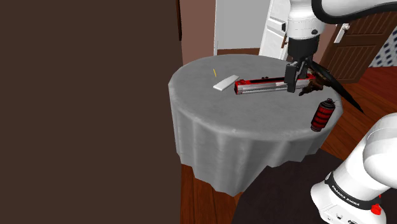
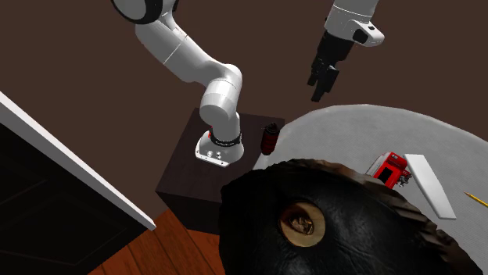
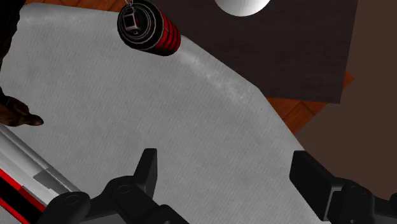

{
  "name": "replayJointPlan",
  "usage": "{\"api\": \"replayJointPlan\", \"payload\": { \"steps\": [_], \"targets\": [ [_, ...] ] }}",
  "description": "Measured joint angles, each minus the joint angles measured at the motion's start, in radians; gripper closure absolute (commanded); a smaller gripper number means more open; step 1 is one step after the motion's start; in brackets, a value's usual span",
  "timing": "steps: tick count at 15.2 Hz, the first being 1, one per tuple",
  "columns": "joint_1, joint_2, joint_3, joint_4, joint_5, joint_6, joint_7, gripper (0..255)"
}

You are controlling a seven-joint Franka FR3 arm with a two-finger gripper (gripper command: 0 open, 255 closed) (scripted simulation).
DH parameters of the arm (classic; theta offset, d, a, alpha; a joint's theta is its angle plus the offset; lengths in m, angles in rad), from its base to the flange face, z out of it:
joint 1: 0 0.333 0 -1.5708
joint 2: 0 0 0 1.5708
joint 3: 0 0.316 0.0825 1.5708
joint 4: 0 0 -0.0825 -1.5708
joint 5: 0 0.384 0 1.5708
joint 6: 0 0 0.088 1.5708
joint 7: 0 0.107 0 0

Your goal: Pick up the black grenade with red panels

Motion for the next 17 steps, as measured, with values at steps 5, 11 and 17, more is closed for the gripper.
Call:
{"api": "replayJointPlan", "payload": {
  "steps": [5,11,17],
  "targets": [
    [-0.020,-0.094,-0.065,-0.079,-0.022,-0.012,-0.057,0],
    [-0.077,-0.257,-0.200,-0.209,-0.094,-0.041,-0.170,0],
    [-0.112,-0.331,-0.267,-0.299,-0.141,-0.026,-0.216,0]
  ]
}}
